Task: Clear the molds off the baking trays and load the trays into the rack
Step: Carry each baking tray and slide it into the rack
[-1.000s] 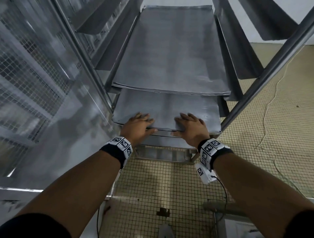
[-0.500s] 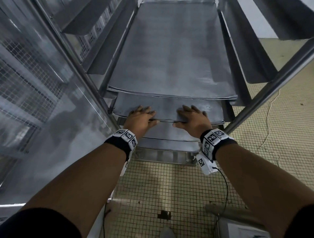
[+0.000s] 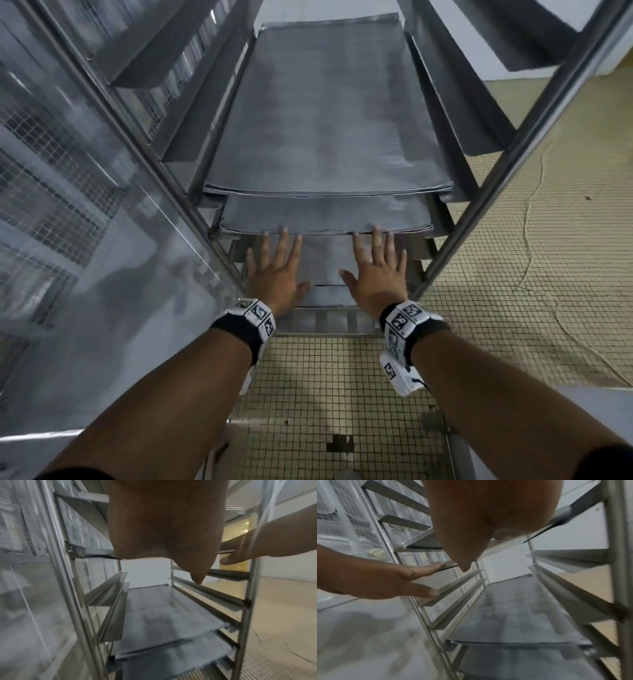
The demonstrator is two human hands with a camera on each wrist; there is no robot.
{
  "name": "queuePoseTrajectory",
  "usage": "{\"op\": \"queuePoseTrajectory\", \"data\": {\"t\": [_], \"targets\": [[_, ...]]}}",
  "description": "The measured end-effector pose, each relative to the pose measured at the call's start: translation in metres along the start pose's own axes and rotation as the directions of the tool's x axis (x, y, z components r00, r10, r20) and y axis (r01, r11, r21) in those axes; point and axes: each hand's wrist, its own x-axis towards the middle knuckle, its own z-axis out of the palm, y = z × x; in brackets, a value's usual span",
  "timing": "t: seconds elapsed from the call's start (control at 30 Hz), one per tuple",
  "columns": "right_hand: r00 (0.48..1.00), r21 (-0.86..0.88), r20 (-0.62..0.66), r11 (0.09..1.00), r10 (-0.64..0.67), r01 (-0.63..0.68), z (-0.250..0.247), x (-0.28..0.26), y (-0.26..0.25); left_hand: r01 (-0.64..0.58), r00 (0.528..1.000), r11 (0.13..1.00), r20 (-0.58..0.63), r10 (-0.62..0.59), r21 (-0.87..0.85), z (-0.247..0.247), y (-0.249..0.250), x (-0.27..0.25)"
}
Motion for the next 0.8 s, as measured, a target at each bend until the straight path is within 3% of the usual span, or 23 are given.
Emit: {"op": "queuePoseTrajectory", "data": {"t": [0.13, 0.23, 0.33, 0.43, 0.53, 0.67, 0.8], "targets": [[0.973, 0.067, 0.201, 0.989, 0.116, -0.131, 0.021, -0.08, 0.032, -0.054, 0.983, 0.998, 0.172, 0.059, -0.03, 0.031, 0.011, -0.062], [0.937, 0.115, 0.255, 0.954, 0.239, -0.275, 0.022, -0.155, 0.059, -0.174, 0.946, 0.97, 0.244, 0.212, -0.167, 0.036, 0.044, -0.109], [0.903, 0.126, 0.2, 0.904, 0.381, -0.409, 0.01, -0.231, 0.085, -0.304, 0.877, 0.891, 0.265, 0.4, -0.338, 0.033, 0.092, -0.142], [0.855, 0.178, 0.089, 0.837, 0.51, -0.518, -0.006, -0.296, 0.113, -0.38, 0.829, 0.819, 0.234, 0.508, -0.431, 0.023, 0.15, -0.16], [0.773, 0.219, 0.023, 0.751, 0.635, -0.623, -0.021, -0.363, 0.144, -0.491, 0.765, 0.758, 0.203, 0.611, -0.429, 0.011, 0.213, -0.181], [0.626, 0.285, -0.066, 0.616, 0.777, -0.734, -0.033, -0.457, 0.186, -0.657, 0.623, 0.634, 0.179, 0.761, -0.408, 0.008, 0.304, -0.215], [0.455, 0.357, -0.075, 0.449, 0.888, -0.819, -0.031, -0.555, 0.225, -0.785, 0.494, 0.523, 0.175, 0.852, -0.331, 0.022, 0.393, -0.252]]}}
